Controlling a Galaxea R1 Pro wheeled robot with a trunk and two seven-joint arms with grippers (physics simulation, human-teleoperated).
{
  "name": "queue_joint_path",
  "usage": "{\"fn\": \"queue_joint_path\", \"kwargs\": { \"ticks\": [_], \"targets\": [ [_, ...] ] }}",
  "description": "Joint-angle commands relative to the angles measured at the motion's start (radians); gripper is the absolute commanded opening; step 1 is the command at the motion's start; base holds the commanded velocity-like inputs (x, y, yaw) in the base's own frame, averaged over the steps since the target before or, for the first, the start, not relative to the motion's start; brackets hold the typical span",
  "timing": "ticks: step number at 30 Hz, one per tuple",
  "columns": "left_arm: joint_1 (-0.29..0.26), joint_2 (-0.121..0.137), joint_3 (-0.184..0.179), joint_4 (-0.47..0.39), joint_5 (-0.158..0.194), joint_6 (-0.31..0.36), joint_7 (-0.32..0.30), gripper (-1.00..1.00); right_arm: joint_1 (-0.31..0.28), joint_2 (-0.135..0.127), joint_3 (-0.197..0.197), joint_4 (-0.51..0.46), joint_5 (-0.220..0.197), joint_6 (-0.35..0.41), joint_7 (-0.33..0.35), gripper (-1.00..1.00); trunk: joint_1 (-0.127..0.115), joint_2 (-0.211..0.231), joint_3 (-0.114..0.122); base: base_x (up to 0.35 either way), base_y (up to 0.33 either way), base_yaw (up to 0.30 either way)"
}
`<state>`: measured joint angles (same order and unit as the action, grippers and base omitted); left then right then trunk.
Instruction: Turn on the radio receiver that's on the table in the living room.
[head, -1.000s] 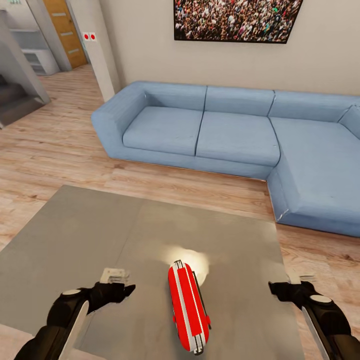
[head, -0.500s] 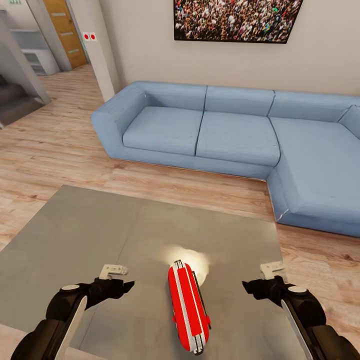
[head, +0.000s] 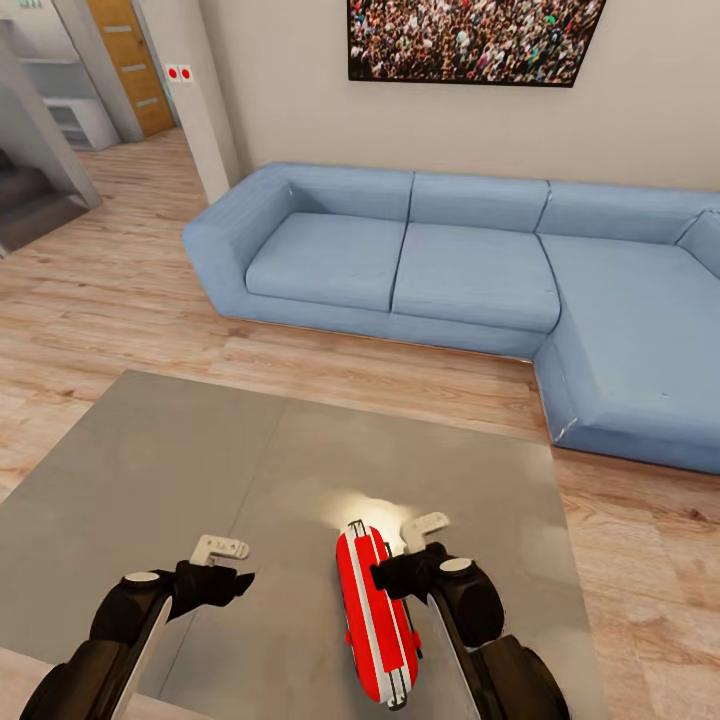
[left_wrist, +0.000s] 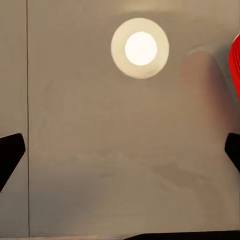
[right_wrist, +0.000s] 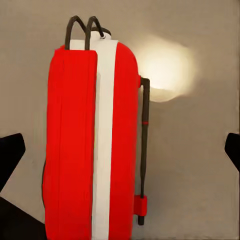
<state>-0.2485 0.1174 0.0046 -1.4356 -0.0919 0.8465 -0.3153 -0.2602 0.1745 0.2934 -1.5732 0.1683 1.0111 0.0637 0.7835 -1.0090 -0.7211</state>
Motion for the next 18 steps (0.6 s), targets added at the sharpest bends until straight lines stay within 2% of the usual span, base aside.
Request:
{"fn": "queue_joint_path", "kwargs": {
  "ticks": [1,6,18],
  "targets": [
    [0.000,-0.001,0.000,0.004,-0.006,0.000,0.000,1.00,-0.005,0.000,0.026,0.000,0.013,0.019,-0.016,1.00,0.000,0.000,0.000,0.000,0.000,0.000],
    [0.000,-0.006,0.000,0.009,-0.014,0.000,0.001,1.00,-0.019,0.000,0.059,-0.001,0.024,0.035,-0.030,1.00,0.000,0.000,0.000,0.000,0.000,0.000],
    [0.000,-0.012,0.000,0.011,-0.017,0.002,0.002,1.00,-0.022,0.000,0.069,0.003,0.025,0.036,-0.035,1.00,0.000,0.000,0.000,0.000,0.000,0.000]
  ]
}}
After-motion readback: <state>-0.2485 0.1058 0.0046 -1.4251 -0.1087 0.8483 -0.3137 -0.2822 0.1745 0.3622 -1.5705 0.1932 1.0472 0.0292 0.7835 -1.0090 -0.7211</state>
